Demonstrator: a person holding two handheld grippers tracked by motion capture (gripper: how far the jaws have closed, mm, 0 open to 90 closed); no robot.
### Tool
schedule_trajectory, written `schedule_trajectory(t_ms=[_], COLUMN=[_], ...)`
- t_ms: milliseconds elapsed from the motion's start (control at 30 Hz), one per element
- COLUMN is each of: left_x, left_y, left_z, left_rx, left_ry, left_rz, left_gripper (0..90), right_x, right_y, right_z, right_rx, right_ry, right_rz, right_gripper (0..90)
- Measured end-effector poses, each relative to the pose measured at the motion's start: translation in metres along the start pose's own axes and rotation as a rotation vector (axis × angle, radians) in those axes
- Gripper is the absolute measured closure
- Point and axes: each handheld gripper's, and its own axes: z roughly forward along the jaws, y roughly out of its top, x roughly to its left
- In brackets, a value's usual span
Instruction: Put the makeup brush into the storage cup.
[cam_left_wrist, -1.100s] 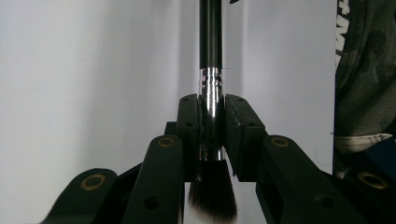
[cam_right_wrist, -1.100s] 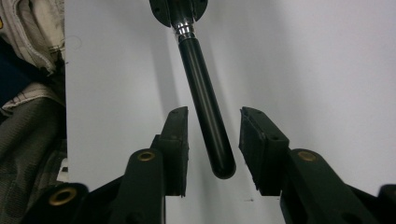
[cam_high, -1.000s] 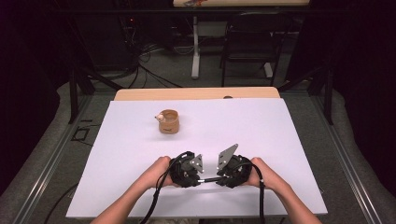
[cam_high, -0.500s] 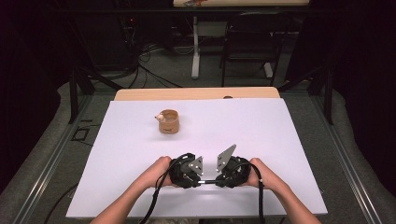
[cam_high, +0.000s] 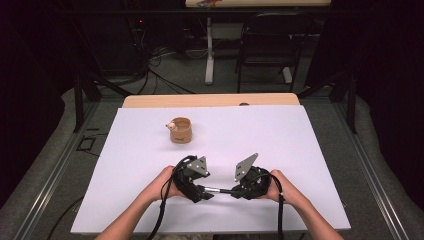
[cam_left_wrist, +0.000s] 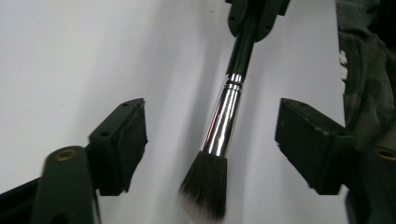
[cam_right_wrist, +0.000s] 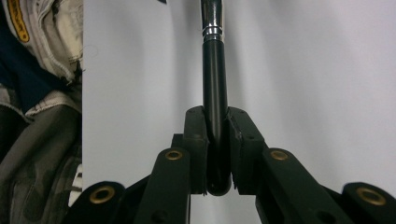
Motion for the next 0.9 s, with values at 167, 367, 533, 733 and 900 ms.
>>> schedule_trajectory(t_ms=[167, 367, 533, 733, 900], left_x=[0.003, 0.002, 0.002, -0.001, -0.002], left_y=[-0.006, -0.016, -0.023, -0.027, -0.027], left_z=[-0.005, -0.010, -0.013, -0.017, -0.017], left_rx=[-0.078, -0.143, -0.179, -0.213, -0.233], left_ry=[0.034, 0.061, 0.065, 0.089, 0.107], left_rz=[-0.071, -0.146, -0.197, -0.236, -0.259], left_gripper=[14.0, 6.4, 4.8, 4.8, 3.7], right_x=[0.001, 0.001, 0.000, 0.002, 0.004], right_y=[-0.003, -0.007, -0.008, -0.007, -0.005], right_z=[-0.004, -0.009, -0.012, -0.013, -0.015], right_rx=[-0.026, -0.082, -0.119, -0.174, -0.222], right_ry=[-0.026, -0.059, -0.080, -0.114, -0.132], right_rz=[0.025, 0.055, 0.077, 0.099, 0.113], right_gripper=[79.0, 79.0, 79.0, 79.0, 79.0])
